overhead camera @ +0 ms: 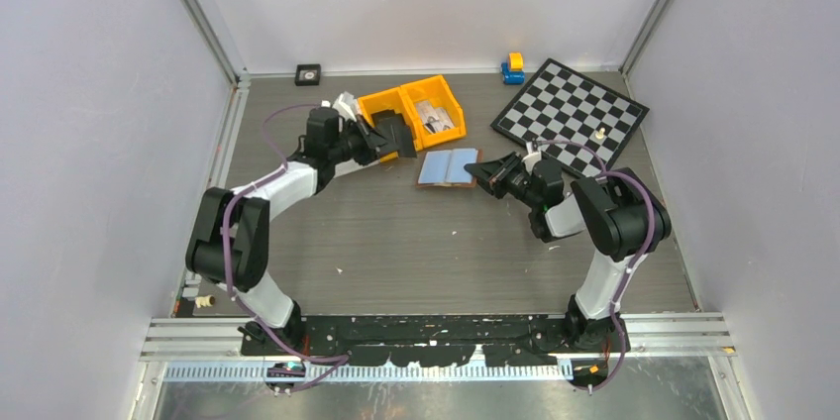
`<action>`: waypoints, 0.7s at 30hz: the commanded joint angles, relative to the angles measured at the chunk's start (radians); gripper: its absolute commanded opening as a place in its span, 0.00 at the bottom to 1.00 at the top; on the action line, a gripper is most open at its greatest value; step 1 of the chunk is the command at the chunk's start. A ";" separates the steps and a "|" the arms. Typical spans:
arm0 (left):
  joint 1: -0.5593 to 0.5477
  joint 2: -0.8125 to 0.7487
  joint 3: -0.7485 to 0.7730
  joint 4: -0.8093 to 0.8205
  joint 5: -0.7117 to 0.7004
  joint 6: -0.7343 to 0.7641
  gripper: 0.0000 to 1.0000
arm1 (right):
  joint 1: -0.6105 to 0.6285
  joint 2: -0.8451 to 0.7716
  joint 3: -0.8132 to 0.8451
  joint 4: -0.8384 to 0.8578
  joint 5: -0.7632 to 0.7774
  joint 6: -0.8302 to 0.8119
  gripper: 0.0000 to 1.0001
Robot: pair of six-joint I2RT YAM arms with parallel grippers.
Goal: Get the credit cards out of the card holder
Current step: Place the credit card in the storage box.
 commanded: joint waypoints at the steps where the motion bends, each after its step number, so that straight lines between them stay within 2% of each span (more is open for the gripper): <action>1: 0.007 0.070 0.115 -0.026 -0.091 0.013 0.00 | -0.003 -0.074 -0.011 0.015 0.044 -0.046 0.01; 12: 0.010 0.222 0.357 -0.217 -0.257 0.134 0.00 | -0.003 -0.062 -0.038 0.083 0.062 -0.007 0.00; 21: 0.056 0.352 0.481 -0.235 -0.229 0.108 0.00 | -0.003 -0.045 -0.055 0.140 0.070 0.023 0.01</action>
